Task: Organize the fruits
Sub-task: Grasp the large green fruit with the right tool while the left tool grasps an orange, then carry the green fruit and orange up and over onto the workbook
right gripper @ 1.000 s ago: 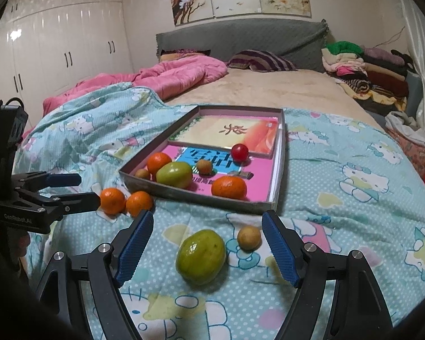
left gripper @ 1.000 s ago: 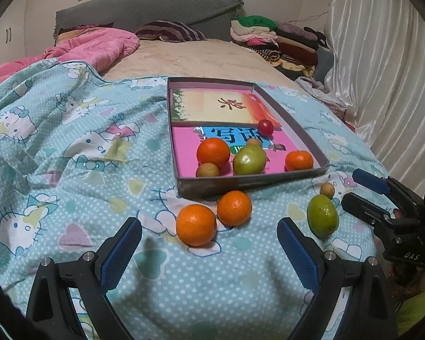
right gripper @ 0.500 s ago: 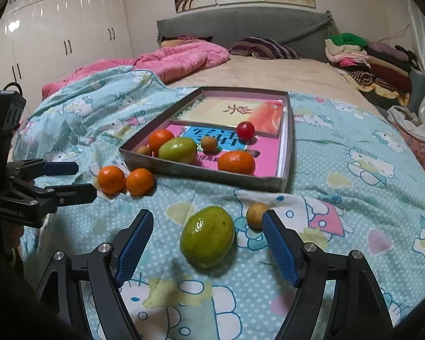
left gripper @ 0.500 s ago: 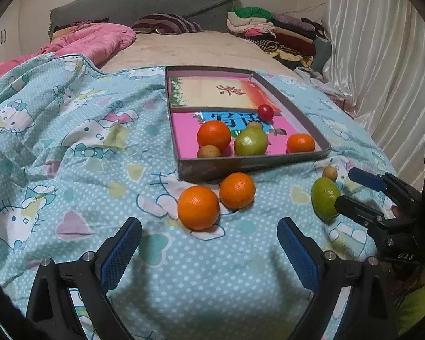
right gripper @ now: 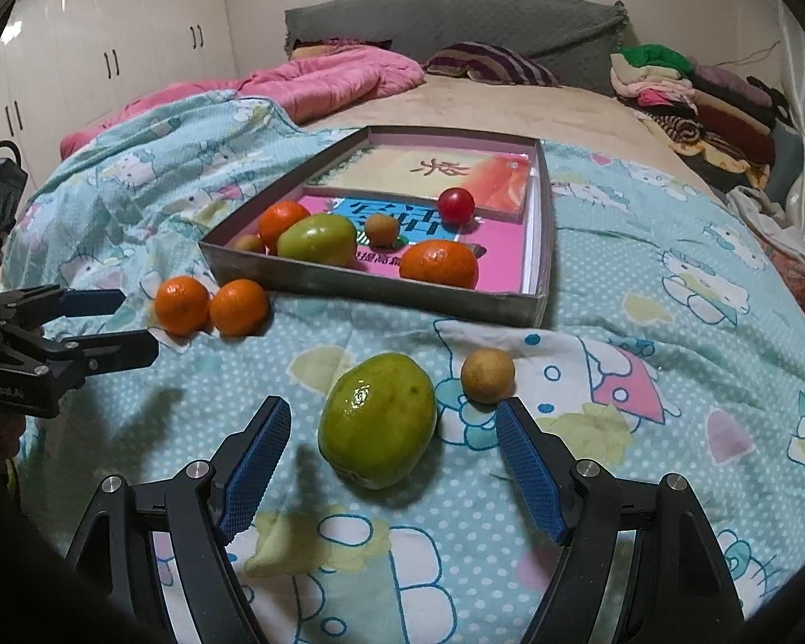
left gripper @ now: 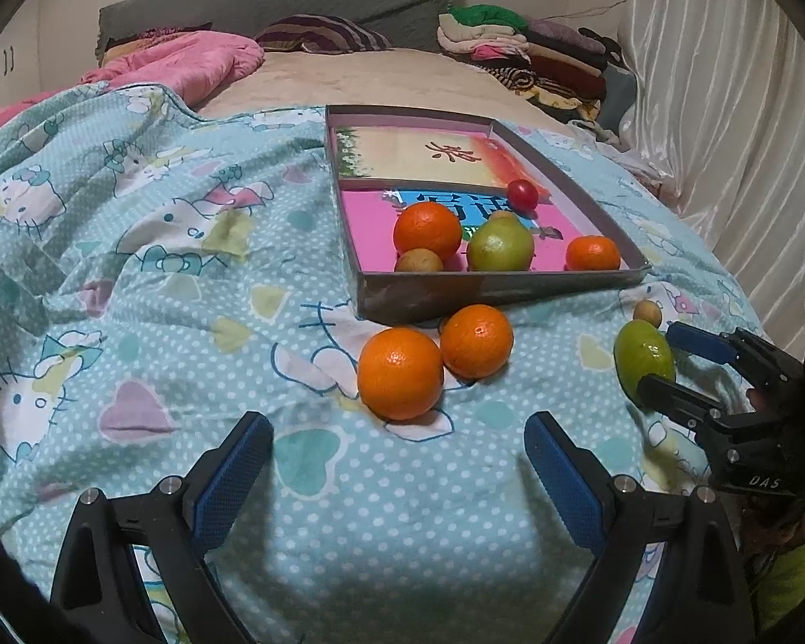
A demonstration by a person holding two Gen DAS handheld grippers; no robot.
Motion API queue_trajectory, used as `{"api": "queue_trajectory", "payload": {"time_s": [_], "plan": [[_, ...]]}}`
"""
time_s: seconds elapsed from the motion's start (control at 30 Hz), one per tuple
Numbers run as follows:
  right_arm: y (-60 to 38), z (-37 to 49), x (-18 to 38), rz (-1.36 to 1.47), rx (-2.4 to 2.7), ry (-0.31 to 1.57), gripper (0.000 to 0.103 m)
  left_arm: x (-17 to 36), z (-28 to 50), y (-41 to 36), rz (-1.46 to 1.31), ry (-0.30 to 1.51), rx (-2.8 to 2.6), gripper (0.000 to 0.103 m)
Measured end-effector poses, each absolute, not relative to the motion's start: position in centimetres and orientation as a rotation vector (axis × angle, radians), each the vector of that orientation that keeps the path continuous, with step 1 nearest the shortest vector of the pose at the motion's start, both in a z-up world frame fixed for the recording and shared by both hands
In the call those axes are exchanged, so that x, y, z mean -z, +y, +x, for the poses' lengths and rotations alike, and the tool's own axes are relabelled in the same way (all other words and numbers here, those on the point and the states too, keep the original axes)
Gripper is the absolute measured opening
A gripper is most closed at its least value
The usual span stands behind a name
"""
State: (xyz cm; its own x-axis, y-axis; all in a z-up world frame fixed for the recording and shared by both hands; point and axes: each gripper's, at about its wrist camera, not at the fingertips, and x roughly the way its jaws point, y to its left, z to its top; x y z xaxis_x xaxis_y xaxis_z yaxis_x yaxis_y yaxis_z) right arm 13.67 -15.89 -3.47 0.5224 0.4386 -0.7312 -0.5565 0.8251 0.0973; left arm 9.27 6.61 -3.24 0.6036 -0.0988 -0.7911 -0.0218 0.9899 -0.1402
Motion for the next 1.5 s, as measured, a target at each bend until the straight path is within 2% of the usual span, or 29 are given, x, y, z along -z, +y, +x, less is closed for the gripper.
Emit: {"api": "queue_trajectory", "payload": {"time_s": [0.2, 0.3, 0.47, 0.53, 0.77, 0.97, 1.17, 1.5], "plan": [[-15.5, 14.1, 4.2, -0.161, -0.604, 0.858, 0.08, 3.4, 9.4, 6.7, -0.145, 0.921, 0.041, 0.092], [-15.4, 14.2, 4.4, -0.161, -0.609, 0.863, 0.075, 3.5, 9.4, 6.8, -0.15, 0.917, 0.039, 0.088], [-15.6, 14.6, 4.7, -0.142, -0.613, 0.884, 0.055, 3.6, 9.6, 7.0, -0.156, 0.902, 0.032, 0.078], [-15.4, 14.5, 4.7, -0.145, -0.625, 0.882, 0.048, 3.7, 9.7, 7.1, -0.152, 0.895, 0.028, 0.072], [-15.2, 14.6, 4.9, -0.147, -0.644, 0.879, 0.048, 4.2, 10.6, 7.0, -0.148, 0.885, 0.033, 0.062], [-15.4, 14.4, 4.6, -0.134, -0.656, 0.863, 0.048, 4.7, 11.7, 6.8, -0.151, 0.898, 0.079, 0.038], [-15.6, 14.1, 3.9, -0.112, -0.672, 0.845, 0.048, 4.7, 12.0, 6.9, -0.16, 0.898, 0.098, 0.038], [-16.9, 14.8, 1.1, -0.066, -0.659, 0.772, 0.048, 1.1, 11.9, 7.3, -0.177, 0.83, 0.119, 0.037]]}}
